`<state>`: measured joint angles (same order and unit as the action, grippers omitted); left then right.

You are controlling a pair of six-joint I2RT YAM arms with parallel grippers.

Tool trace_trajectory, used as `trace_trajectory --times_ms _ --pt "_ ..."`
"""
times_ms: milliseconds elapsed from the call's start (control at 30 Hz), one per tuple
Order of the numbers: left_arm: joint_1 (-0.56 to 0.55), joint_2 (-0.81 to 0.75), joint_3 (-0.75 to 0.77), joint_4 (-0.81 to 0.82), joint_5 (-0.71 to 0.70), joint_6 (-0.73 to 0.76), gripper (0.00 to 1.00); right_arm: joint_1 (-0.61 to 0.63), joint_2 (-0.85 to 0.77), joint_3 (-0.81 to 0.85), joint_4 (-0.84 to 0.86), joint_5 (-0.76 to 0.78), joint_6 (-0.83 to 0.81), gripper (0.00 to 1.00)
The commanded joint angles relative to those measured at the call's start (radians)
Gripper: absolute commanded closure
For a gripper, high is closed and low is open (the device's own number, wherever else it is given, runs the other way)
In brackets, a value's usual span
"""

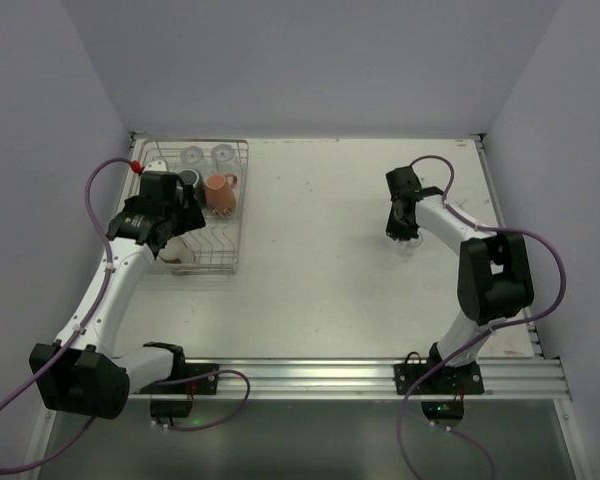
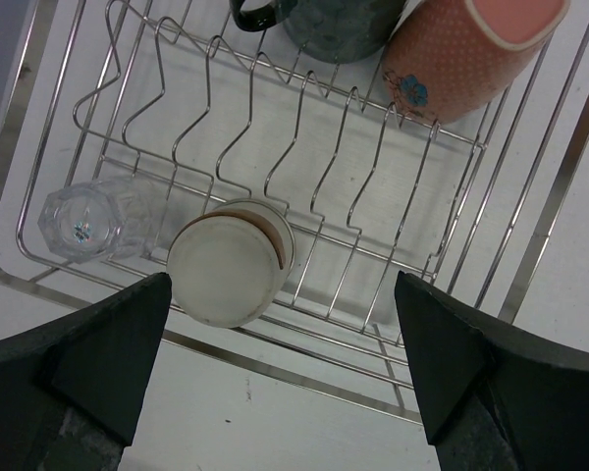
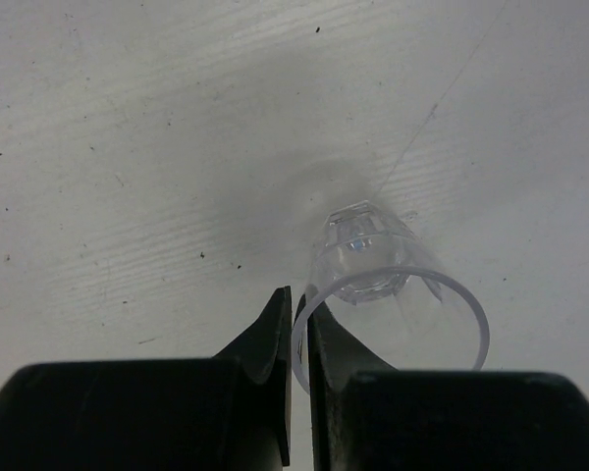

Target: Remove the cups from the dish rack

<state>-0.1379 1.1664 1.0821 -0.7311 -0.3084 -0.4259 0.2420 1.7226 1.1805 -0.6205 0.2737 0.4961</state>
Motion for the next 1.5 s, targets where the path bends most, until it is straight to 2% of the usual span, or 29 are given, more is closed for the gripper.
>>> trace_trajectory --times_ms 0,100,167,200,233,333,433,467,533,700,867,1000,1167,1467 --pt "0.011 0.003 -0.002 -0.013 -0.052 -0.005 0.00 -0.001 0.006 0.004 -0.024 0.061 -0.034 1.00" --pt "0.012 0.009 0.004 -0.024 -0.061 -0.010 0.00 -0.001 0.000 -0.001 -0.019 0.061 -0.040 0.95" --pt "0.014 0.009 0.006 -0.033 -0.064 -0.011 0.00 -0.001 -0.012 -0.004 -0.016 0.062 -0.048 0.89" --pt "0.014 0.009 0.006 -0.037 -0.066 -0.011 0.00 -0.001 -0.018 -0.005 -0.016 0.062 -0.050 0.84" --pt "0.014 0.007 0.006 -0.040 -0.070 -0.010 0.00 -0.001 -0.026 -0.008 -0.015 0.061 -0.051 0.72" --pt "0.015 0.012 0.001 -0.048 -0.078 -0.010 0.00 0.000 -0.050 -0.005 -0.019 0.062 -0.057 0.61" --pt "0.017 0.012 -0.005 -0.060 -0.070 -0.014 0.00 0.000 -0.061 -0.002 -0.030 0.061 -0.057 0.55" --pt "0.018 0.012 -0.008 -0.060 -0.070 -0.016 0.00 0.002 -0.076 -0.010 -0.030 0.061 -0.054 0.49" --pt "0.018 0.012 -0.016 -0.065 -0.072 -0.016 0.00 0.006 -0.099 -0.021 -0.030 0.058 -0.053 0.43" --pt "0.027 0.027 -0.022 -0.102 -0.078 -0.014 0.00 0.060 -0.233 -0.041 -0.047 0.045 -0.044 0.20" --pt "0.047 0.039 -0.016 -0.126 -0.092 -0.001 0.00 0.176 -0.322 -0.019 -0.094 0.062 -0.034 0.15" --pt "0.076 0.053 -0.022 -0.133 -0.051 0.019 0.00 0.235 -0.403 -0.027 -0.094 0.009 -0.034 0.14" --pt "0.136 0.068 -0.033 -0.108 0.032 0.047 0.00 0.266 -0.500 -0.051 -0.082 -0.044 -0.060 0.13" --pt "0.138 0.121 -0.034 -0.070 0.141 0.067 0.00 0.273 -0.595 -0.084 -0.035 -0.125 -0.111 0.13"
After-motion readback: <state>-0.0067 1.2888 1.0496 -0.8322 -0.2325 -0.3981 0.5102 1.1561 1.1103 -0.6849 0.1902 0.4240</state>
